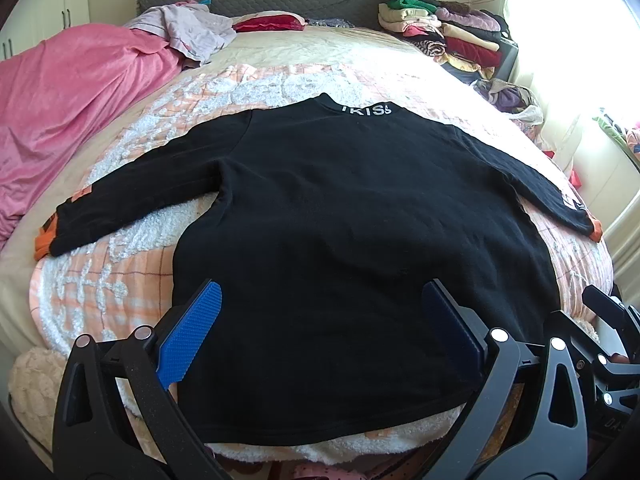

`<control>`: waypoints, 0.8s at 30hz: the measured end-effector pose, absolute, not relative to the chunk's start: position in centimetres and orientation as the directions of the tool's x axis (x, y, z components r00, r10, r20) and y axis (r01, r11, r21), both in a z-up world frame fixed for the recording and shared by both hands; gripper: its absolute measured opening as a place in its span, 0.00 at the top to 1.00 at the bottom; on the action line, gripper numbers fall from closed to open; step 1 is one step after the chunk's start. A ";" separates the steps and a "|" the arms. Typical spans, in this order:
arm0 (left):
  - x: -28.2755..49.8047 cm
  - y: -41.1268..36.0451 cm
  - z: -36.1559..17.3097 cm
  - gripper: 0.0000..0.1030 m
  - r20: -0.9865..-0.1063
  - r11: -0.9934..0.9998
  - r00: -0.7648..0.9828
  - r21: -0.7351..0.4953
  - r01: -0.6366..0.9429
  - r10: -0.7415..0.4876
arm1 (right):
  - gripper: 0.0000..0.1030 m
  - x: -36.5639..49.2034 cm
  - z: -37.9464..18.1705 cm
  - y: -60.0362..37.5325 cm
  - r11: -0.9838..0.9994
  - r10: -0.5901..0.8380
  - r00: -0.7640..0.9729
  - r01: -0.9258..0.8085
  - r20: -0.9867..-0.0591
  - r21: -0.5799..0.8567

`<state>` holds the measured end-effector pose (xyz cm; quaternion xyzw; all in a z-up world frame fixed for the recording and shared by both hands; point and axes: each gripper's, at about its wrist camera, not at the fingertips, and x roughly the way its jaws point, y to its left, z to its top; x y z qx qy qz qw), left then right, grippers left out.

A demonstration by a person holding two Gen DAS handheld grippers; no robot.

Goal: Fold small clothes

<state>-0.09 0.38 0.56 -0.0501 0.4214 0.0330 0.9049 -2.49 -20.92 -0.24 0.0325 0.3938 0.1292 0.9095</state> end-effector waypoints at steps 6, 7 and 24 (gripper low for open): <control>-0.1 0.4 0.6 0.08 -0.766 0.993 0.643 -0.063 -0.101 0.016 | 0.04 -2.3 -0.3 -20.9 0.964 0.261 0.655 -0.210 -0.709 0.161; -0.1 0.4 0.6 0.08 -0.766 0.993 0.643 -0.064 -0.101 0.016 | 0.04 -2.3 -0.3 -20.9 0.965 0.260 0.655 -0.209 -0.709 0.161; -0.4 1.0 0.7 0.08 -0.764 0.992 0.644 -0.059 -0.107 0.024 | 0.04 -2.3 -0.3 -21.0 0.965 0.259 0.655 -0.208 -0.710 0.160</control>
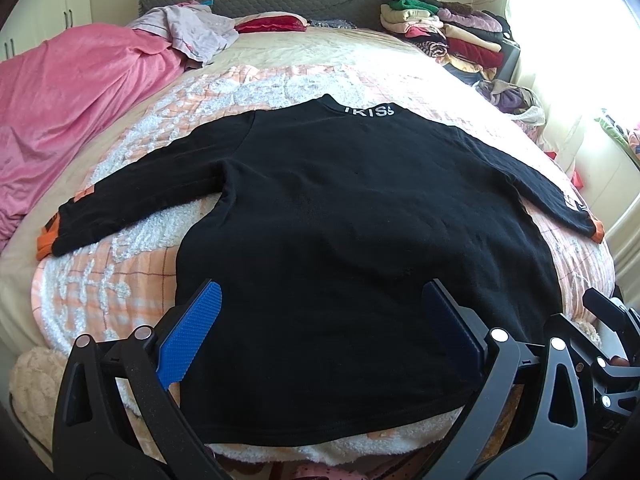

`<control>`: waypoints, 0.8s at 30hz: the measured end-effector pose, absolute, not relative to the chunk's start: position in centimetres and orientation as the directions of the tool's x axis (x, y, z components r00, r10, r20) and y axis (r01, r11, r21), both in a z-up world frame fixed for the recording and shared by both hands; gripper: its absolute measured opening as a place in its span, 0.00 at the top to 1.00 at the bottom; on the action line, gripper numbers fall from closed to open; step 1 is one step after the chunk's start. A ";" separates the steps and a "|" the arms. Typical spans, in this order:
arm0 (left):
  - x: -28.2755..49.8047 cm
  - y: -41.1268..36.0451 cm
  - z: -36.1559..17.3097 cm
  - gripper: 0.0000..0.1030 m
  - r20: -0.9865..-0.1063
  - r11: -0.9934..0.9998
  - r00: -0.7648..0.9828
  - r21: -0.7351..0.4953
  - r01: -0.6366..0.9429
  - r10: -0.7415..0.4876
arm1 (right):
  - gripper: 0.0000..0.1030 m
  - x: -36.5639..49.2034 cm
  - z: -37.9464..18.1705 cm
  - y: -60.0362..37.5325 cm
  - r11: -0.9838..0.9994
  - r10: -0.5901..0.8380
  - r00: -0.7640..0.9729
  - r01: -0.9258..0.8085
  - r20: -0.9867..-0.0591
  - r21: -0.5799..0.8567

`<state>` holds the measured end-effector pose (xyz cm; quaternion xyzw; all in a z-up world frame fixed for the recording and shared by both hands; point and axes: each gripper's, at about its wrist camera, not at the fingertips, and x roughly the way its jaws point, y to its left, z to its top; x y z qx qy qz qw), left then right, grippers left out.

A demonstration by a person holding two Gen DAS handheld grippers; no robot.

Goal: Fold small clothes

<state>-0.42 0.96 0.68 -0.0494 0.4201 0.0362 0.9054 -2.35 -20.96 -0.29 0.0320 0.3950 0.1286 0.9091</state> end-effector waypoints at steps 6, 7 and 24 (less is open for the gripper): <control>-0.4 1.0 0.7 0.08 -0.764 0.993 0.644 -0.058 -0.107 0.025 | 0.04 -2.3 -0.3 -20.9 0.965 0.259 0.655 -0.209 -0.710 0.160; -0.5 1.1 0.7 0.08 -0.764 0.992 0.645 -0.059 -0.107 0.025 | 0.04 -2.3 -0.2 -20.9 0.965 0.259 0.655 -0.208 -0.710 0.160; 1.1 1.2 0.5 0.08 -0.779 0.992 0.626 -0.053 -0.116 0.031 | 0.04 -1.1 0.2 -21.7 0.971 0.238 0.667 -0.177 -0.706 0.160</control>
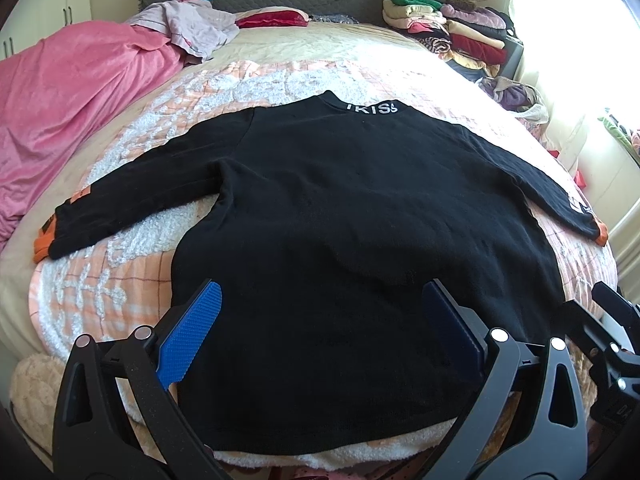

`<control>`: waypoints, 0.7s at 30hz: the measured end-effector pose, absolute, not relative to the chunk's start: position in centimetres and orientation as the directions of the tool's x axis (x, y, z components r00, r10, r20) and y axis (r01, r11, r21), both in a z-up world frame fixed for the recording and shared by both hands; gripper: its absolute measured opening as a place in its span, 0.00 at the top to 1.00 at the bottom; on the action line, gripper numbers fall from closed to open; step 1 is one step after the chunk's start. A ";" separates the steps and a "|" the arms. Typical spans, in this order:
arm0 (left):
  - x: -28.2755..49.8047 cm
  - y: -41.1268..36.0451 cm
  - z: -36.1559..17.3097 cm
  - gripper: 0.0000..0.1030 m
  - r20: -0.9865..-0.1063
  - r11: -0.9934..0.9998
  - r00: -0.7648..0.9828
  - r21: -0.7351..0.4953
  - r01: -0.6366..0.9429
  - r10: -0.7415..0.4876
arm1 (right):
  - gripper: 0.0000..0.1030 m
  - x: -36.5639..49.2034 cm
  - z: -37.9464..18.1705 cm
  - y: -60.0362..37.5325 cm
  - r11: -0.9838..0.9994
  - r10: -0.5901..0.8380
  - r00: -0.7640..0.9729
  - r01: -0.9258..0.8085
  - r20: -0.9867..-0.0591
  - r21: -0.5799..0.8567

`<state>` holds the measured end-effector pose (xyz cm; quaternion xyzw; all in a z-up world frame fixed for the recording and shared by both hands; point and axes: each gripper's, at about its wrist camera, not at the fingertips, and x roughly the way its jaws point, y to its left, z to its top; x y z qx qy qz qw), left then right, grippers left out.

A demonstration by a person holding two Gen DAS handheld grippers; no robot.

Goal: Fold small clothes

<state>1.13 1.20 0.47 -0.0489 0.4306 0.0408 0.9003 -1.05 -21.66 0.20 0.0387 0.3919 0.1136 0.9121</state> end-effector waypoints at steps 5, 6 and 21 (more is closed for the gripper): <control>2.7 1.3 0.8 0.08 -0.779 0.991 0.626 -0.044 -0.130 0.048 | 0.04 0.8 1.0 -21.9 0.974 0.228 0.676 -0.159 -0.701 0.163; 3.0 1.3 0.8 0.08 -0.779 0.991 0.625 -0.041 -0.131 0.050 | 0.04 1.1 1.2 -21.9 0.974 0.227 0.678 -0.158 -0.699 0.164; 9.1 1.4 2.1 0.08 -0.777 0.991 0.627 -0.033 -0.127 0.054 | 0.04 7.4 3.0 -22.1 0.975 0.215 0.701 -0.118 -0.680 0.187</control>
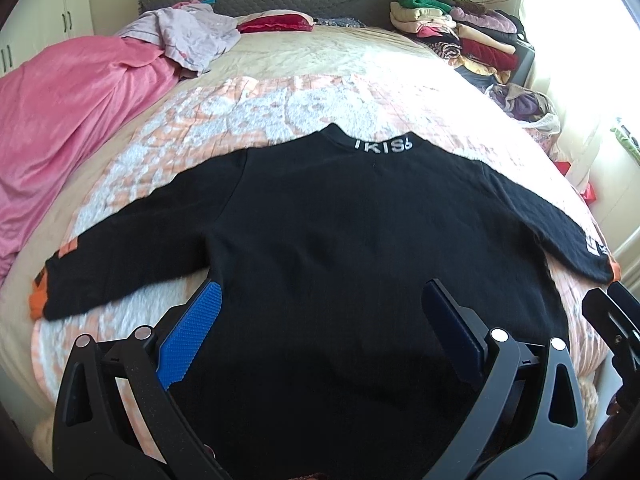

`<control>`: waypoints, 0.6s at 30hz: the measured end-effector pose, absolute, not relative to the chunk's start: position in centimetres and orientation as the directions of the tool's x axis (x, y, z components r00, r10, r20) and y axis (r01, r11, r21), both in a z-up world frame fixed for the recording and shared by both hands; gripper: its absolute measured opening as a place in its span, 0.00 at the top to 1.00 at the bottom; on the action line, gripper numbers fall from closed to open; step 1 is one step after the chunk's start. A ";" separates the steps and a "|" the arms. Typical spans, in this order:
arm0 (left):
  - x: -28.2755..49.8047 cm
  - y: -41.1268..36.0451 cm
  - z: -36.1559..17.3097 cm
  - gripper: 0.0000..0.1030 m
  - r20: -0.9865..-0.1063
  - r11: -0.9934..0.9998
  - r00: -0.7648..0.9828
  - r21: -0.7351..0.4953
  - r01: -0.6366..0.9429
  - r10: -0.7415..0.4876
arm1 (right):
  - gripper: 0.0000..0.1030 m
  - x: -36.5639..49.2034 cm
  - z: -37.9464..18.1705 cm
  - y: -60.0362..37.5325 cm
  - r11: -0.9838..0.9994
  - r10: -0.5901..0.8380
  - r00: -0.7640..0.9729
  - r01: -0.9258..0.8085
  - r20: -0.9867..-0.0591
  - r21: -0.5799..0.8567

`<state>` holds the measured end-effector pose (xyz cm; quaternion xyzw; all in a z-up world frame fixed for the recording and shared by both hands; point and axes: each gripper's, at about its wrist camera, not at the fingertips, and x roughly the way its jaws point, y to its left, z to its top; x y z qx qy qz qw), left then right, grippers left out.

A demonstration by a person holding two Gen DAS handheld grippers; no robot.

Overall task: Fold small clothes
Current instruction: 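Grasp the orange cuff of a black sleeve with the right gripper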

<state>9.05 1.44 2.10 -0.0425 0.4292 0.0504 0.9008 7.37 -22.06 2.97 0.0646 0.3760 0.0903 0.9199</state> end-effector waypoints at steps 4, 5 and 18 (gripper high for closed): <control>11.1 1.4 2.6 0.08 -0.773 0.993 0.633 -0.042 -0.108 0.036 | 0.04 9.0 2.9 -23.1 0.976 0.201 0.706 -0.082 -0.679 0.203; 11.5 1.4 2.8 0.08 -0.769 0.994 0.638 -0.045 -0.103 0.032 | 0.04 9.6 2.9 -23.7 0.976 0.192 0.710 -0.063 -0.678 0.210; 18.0 1.2 1.8 0.08 -0.798 0.993 0.601 -0.041 -0.115 0.037 | 0.04 13.9 0.4 -33.7 0.935 0.016 0.684 0.247 -0.730 0.253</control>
